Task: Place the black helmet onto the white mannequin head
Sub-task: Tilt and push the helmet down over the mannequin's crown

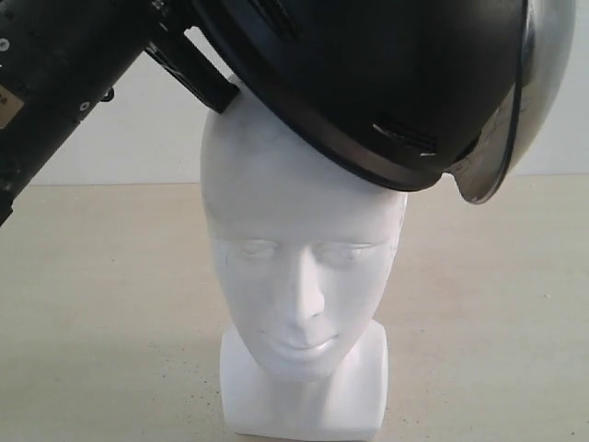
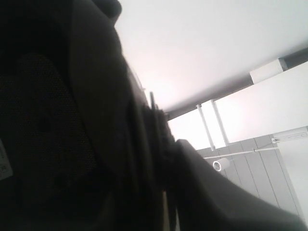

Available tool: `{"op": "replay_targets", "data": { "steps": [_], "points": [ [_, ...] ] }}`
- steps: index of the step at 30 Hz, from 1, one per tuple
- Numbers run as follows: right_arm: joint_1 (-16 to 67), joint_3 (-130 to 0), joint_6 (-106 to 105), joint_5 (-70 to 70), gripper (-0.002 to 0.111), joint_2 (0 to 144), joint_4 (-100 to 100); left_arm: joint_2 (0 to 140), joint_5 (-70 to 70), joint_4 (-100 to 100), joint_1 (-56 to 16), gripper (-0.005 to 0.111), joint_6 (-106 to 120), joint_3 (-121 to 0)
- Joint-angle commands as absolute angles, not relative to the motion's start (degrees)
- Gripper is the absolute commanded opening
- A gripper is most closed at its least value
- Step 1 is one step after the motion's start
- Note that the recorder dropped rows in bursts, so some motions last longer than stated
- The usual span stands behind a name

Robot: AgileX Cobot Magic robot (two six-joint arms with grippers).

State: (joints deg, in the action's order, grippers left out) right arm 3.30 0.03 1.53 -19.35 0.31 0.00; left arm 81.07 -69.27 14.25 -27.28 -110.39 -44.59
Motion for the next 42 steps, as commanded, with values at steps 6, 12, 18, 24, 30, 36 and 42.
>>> {"op": "replay_targets", "data": {
  "steps": [6, 12, 18, 24, 30, 36, 42],
  "points": [
    [2.86, 0.00, 1.28, -19.14, 0.000, 0.00, -0.49, 80.70, -69.96, 20.78, -26.51, 0.004, -110.97, -44.24],
    [2.86, 0.00, 1.28, -19.14, 0.000, 0.00, -0.49, 80.70, -69.96, 20.38, -24.50, 0.004, -110.97, -42.88],
    [2.86, 0.00, 1.28, -19.14, 0.000, 0.00, -0.49, 81.71, -69.96, 21.26, -22.68, 0.004, -111.21, -42.79],
    [2.86, 0.00, 1.28, -19.14, 0.000, 0.00, -0.49, 83.13, -69.96, 21.55, -22.32, 0.004, -111.61, -42.79],
    [2.86, 0.00, 1.28, -19.14, 0.000, 0.00, -0.49, 83.26, -69.96, 20.18, -22.32, 0.004, -113.60, -42.54],
    [2.86, 0.00, 1.28, -19.14, 0.000, 0.00, -0.49, 83.26, -69.96, 21.83, -22.32, 0.004, -116.66, -42.54],
    [2.86, 0.00, 1.28, -19.14, 0.000, 0.00, -0.49, 83.04, -69.96, 23.93, -22.32, 0.004, -117.46, -42.54]
  ]
}}
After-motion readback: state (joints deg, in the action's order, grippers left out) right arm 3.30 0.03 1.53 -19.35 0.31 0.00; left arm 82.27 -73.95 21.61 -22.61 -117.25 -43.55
